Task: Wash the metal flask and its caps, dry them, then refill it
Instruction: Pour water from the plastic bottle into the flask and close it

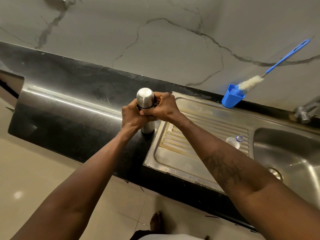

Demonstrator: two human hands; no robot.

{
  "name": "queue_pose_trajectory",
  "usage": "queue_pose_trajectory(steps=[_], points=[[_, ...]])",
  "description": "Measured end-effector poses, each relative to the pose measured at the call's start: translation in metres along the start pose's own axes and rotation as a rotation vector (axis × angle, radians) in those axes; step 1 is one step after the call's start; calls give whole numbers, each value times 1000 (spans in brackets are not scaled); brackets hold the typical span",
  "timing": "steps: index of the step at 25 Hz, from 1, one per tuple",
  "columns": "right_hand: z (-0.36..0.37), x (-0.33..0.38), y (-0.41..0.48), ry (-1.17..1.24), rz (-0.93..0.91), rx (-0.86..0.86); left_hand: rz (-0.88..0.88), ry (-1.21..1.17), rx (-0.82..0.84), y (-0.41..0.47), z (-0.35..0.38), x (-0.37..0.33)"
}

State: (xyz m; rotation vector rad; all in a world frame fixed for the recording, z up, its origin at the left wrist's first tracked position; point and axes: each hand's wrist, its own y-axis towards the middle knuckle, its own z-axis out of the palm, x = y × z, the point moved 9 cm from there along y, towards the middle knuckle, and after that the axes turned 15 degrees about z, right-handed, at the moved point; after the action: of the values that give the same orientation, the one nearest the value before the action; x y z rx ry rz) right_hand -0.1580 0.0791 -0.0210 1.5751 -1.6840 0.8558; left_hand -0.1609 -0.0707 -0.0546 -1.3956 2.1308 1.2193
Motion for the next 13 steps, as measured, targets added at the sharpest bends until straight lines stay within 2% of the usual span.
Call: queue_pose_trajectory(steps=[9,13], points=[[5,2,-2,43,10,101,-80,29,68,-11,-4,8],[-20,-13,-11,130,111,53,-142,85,-15,-38,-20,3]])
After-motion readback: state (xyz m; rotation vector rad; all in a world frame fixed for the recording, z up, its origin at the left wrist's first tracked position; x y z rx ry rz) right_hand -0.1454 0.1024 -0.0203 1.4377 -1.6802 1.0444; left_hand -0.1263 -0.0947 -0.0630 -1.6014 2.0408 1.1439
